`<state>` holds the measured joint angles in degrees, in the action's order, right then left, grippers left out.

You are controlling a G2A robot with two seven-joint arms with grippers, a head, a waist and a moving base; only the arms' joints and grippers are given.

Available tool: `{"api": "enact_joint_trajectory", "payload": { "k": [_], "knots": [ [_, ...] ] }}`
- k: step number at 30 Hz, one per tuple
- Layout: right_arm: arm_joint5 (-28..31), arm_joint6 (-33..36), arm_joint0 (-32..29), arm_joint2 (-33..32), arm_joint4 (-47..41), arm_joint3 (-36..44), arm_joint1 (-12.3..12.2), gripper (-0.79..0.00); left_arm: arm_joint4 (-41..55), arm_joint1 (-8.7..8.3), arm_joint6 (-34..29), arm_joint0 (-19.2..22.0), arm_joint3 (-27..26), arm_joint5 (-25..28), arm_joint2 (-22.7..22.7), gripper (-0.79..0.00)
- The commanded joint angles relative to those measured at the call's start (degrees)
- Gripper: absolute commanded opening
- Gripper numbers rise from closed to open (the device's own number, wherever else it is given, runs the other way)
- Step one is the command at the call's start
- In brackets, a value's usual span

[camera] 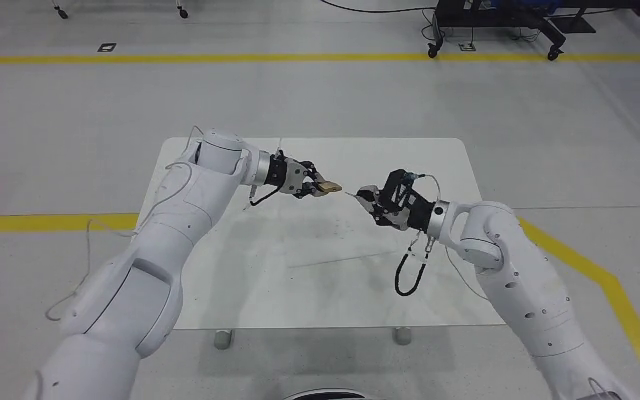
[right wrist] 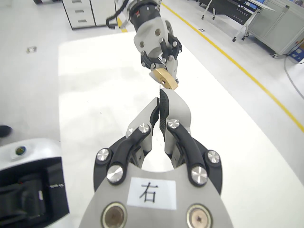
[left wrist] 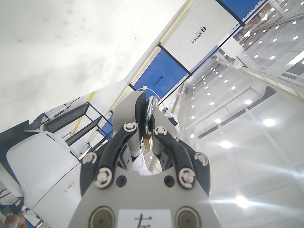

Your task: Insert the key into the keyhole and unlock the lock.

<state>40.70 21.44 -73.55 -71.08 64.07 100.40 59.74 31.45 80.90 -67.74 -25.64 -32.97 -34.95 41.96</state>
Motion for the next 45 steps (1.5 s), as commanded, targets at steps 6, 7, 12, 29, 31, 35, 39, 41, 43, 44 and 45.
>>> {"api": "enact_joint_trajectory", "payload": {
  "k": [6,7,12,29,31,35,39,41,43,44,45],
  "knots": [
    [0.0,-1.2,-0.6,0.8,14.6,5.9,-0.5,-0.785,-1.0,-0.02,3.5,-0.9,-1.6,0.3,-0.1,-0.785],
    [-0.2,-1.5,-1.0,1.0,16.8,7.0,-0.6,-0.785,-1.4,-0.05,4.6,-1.1,-2.5,-0.2,-0.1,-0.785],
    [-0.5,-1.1,-1.6,2.7,25.2,10.3,-0.8,-0.785,-2.0,-0.33,6.0,-2.2,-5.4,-2.9,0.0,-0.785],
    [-2.9,4.7,0.1,9.0,34.6,11.7,0.0,-0.785,-2.8,-0.94,4.8,-3.2,-7.4,-5.1,0.2,-0.785],
    [-2.9,5.1,0.3,9.5,34.9,11.6,0.2,-0.785,-2.8,-0.89,4.6,-3.1,-7.7,-5.1,0.1,-0.785],
    [-3.0,5.5,0.5,10.0,35.0,11.4,0.3,-0.785,-3.1,-0.85,4.4,-3.0,-7.8,-5.2,-0.1,-0.785],
    [-3.2,6.2,0.4,10.2,35.6,11.6,0.4,-0.785,-3.5,-0.83,4.2,-2.9,-7.9,-5.1,-0.4,-0.785],
    [-3.4,6.4,0.4,10.3,35.9,11.8,0.4,-0.785,-3.6,-0.82,4.1,-2.9,-7.9,-5.1,-0.5,-0.785],
    [-3.6,6.6,0.3,10.2,36.1,11.8,0.5,-0.785,-3.7,-0.82,4.0,-2.9,-7.8,-5.2,-0.5,-0.785],
    [-3.9,6.7,0.2,10.1,36.1,11.8,0.5,-0.785,-3.7,-0.81,3.9,-2.9,-7.8,-5.2,-0.6,-0.785],
    [-3.9,6.8,0.2,10.0,36.1,11.8,0.5,-0.785,-3.8,-0.81,3.9,-2.9,-7.8,-5.3,-0.6,-0.785]
  ]
}}
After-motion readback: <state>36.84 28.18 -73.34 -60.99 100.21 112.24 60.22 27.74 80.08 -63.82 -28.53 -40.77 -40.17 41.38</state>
